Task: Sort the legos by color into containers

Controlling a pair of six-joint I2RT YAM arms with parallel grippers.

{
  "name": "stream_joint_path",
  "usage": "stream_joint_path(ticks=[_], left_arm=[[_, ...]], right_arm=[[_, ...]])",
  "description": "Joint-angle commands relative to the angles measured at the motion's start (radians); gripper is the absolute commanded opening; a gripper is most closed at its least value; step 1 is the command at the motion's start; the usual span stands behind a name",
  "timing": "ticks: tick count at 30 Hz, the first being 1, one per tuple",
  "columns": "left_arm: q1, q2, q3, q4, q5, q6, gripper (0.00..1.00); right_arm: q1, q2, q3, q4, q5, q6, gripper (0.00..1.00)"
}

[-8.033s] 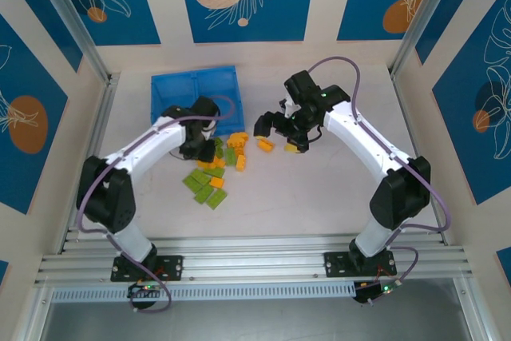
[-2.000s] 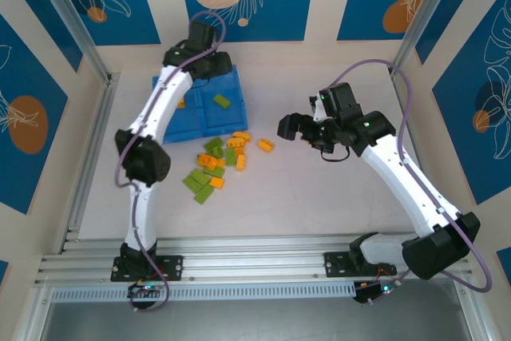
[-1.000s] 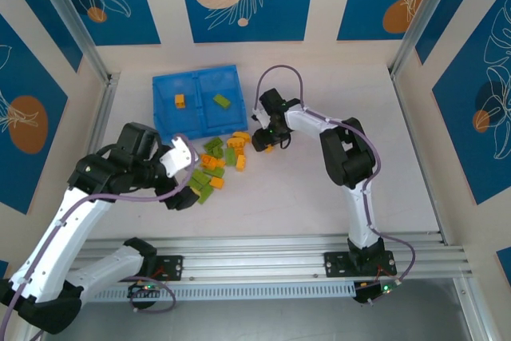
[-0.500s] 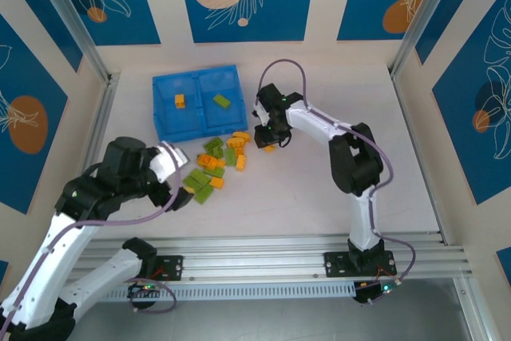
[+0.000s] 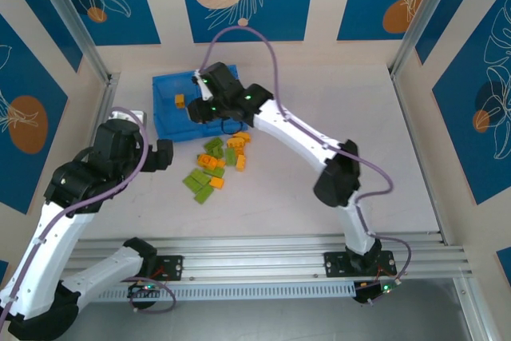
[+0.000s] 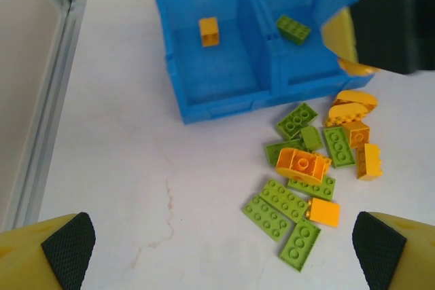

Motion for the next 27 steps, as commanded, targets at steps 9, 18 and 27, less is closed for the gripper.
stream_joint_path(ticks=[9,18,27], left_arm=[[0.002,-0.068,-0.031,-0.089,0.008,-0.082,1.0],[0.002,-0.047,-0.041,-0.105,0.061,0.003,1.0],[0.001,-0.047,-0.097,-0.067,0.085,-0.019,1.0]], right_arm=[[0.034,0.452,0.412,0.212,0.112,-0.285,0.31],[0.033,0.577,0.494,0.411,0.156,-0.386,0.34],[0.029,0.526,0.518,0.383,0.113,-0.347,0.62]])
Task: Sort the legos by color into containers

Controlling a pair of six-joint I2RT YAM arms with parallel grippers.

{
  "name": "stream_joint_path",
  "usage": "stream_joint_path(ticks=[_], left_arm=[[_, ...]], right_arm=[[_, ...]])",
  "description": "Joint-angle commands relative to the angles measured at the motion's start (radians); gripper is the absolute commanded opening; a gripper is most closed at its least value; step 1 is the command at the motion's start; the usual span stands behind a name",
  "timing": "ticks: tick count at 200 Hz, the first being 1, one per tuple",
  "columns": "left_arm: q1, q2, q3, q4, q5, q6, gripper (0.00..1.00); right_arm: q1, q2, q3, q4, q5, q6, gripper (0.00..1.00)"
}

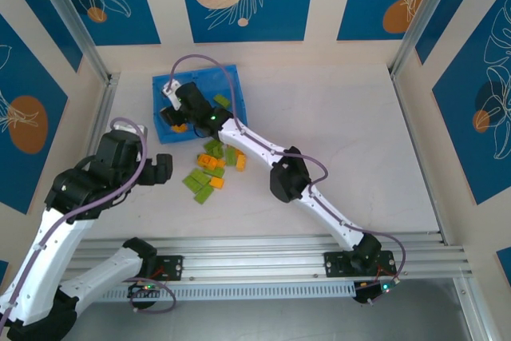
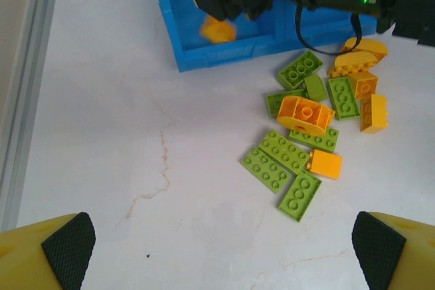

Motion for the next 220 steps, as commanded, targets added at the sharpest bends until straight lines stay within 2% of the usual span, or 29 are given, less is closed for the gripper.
stream_joint_path(ticks=[1,19,37,87,126,151,185,220], left_arm=[[0.004,0.0,-0.027,0.02,0.019,-0.005,1.0],[0.003,0.013,-0.039,0.051,0.022,-0.024,1.0],[0.005,0.035,-0.061,0.083,0.038,-0.055,1.0],[0.037,0.161,-0.174,0.15,0.188,-0.167,1.0],[0.131,0.34,-0.246,0.234,0.367,-0.248,1.0],[0.18,0.416,-0.371,0.356,0.44,-0.34,0.87],[0.184,0.435,-0.508,0.525,0.402,-0.438,0.67],[0.184,0.534,-0.515,0.606,0.413,-0.441,0.63]], right_arm=[[-0.002,-0.063,0.035,-0.003,-0.023,0.029,0.62],[-0.013,-0.141,0.022,-0.11,-0.002,0.135,0.62],[-0.041,-0.268,-0.058,-0.217,-0.041,0.243,0.62],[-0.136,-0.737,-0.582,-0.326,-0.278,0.322,0.67],[-0.257,-1.02,-0.882,-0.396,-0.381,0.363,0.7],[-0.328,-1.168,-1.044,-0.407,-0.385,0.379,0.71],[-0.398,-1.346,-1.223,-0.408,-0.429,0.38,0.71],[-0.425,-1.489,-1.356,-0.407,-0.448,0.362,0.72]])
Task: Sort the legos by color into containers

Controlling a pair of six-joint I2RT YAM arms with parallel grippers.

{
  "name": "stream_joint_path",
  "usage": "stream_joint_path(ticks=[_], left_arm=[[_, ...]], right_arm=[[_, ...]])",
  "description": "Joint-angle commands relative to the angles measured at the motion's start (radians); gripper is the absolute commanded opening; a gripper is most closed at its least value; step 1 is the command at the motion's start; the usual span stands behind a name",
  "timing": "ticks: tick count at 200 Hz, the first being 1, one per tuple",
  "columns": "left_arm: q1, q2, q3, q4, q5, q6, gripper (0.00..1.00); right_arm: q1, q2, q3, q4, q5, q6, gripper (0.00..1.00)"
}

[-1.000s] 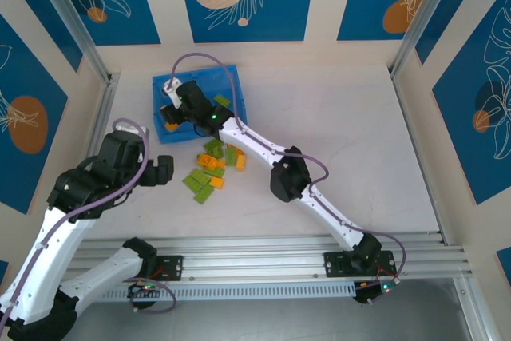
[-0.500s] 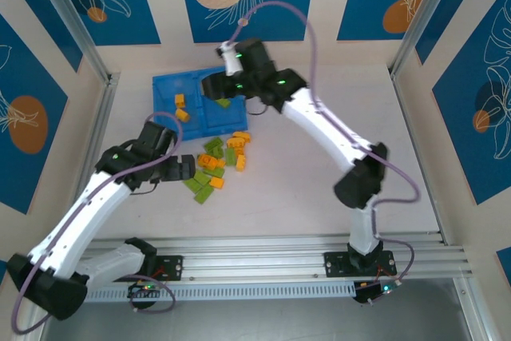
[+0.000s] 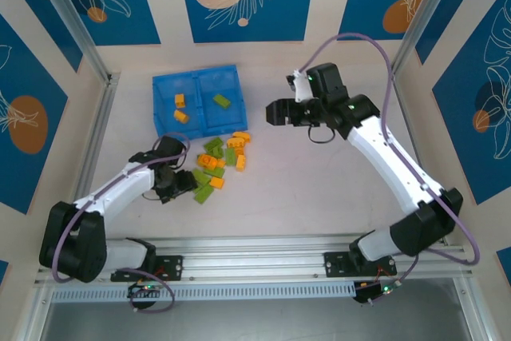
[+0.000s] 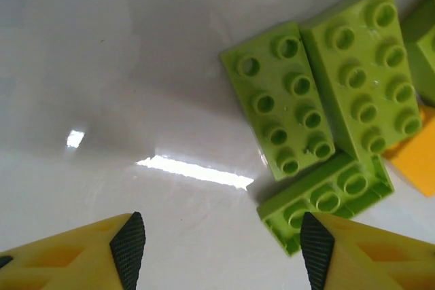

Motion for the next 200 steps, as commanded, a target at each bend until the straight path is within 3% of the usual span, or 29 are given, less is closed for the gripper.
stream_joint_path(ticks=[1,42,98,140,175,200], left_arm=[[0.009,0.06,0.001,0.116,0.023,-0.046,0.63],[0.009,0.139,0.033,0.137,-0.031,-0.067,0.61],[0.009,0.246,0.051,0.182,0.009,-0.022,0.6],[0.009,0.335,0.038,0.207,0.055,0.004,0.75],[0.009,0.323,0.045,0.093,-0.009,0.036,0.63],[0.014,0.208,0.019,-0.02,-0.105,0.052,0.54]], right_arm=[[-0.013,-0.117,-0.068,0.0,-0.055,-0.004,0.73],[-0.047,-0.186,-0.121,0.013,-0.117,0.012,0.74],[-0.055,-0.205,-0.112,-0.046,-0.118,-0.03,0.75],[-0.055,-0.199,-0.113,-0.029,-0.124,-0.024,0.75],[-0.055,-0.203,-0.093,-0.053,-0.128,-0.016,0.75],[-0.055,-0.216,-0.106,-0.044,-0.117,-0.013,0.75]])
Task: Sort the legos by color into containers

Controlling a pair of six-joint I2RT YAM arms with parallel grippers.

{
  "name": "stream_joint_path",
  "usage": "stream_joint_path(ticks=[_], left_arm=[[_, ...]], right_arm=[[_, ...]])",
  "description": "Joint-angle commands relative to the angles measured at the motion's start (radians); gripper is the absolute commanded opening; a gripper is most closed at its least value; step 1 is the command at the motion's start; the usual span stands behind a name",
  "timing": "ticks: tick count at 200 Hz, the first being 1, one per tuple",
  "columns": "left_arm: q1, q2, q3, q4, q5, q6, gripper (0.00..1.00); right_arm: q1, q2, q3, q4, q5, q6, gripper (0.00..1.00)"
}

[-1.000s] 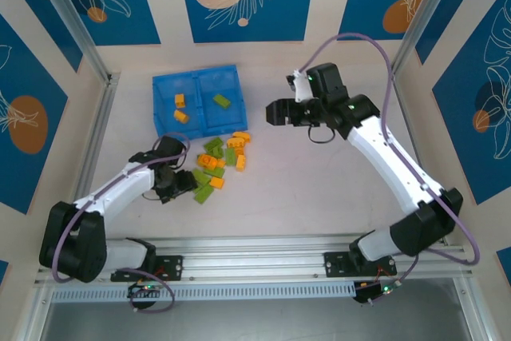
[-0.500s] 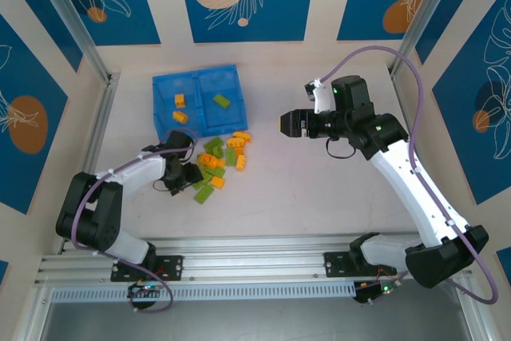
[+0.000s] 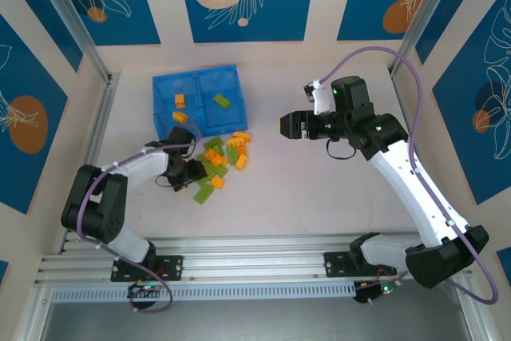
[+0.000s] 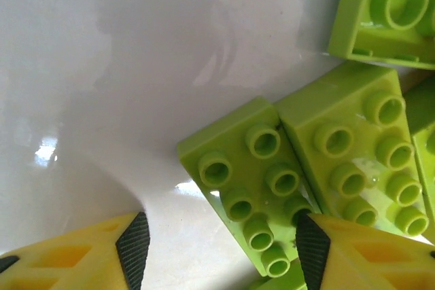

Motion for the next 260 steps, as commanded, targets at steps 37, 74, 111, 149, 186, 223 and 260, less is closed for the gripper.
stream_joint_path(ticks=[37,74,111,149,186,223,260], left_arm=[[0.04,-0.268,-0.117,-0.206,-0.114,0.036,0.48],[0.045,-0.291,-0.097,-0.127,-0.041,0.005,0.66],[0.044,-0.235,-0.063,-0.117,-0.061,-0.012,0.8],[0.034,-0.119,-0.031,-0.076,-0.013,-0.011,0.8],[0.028,-0.017,0.006,-0.118,-0.026,0.024,0.72],[0.029,0.032,0.019,-0.19,-0.086,0.042,0.59],[0.03,0.046,-0.002,-0.235,-0.147,0.061,0.45]], right_arm=[[-0.005,-0.034,-0.008,-0.003,-0.03,0.032,0.75],[-0.003,-0.035,-0.011,-0.003,-0.051,0.036,0.75],[-0.002,-0.044,-0.019,-0.01,-0.061,0.034,0.75],[0.005,-0.038,-0.023,-0.01,-0.076,0.014,0.76],[0.019,-0.02,-0.039,-0.038,-0.148,-0.021,0.89],[0.062,0.005,-0.032,-0.099,-0.152,-0.085,0.96],[0.121,0.052,0.017,-0.159,-0.115,-0.142,0.97]])
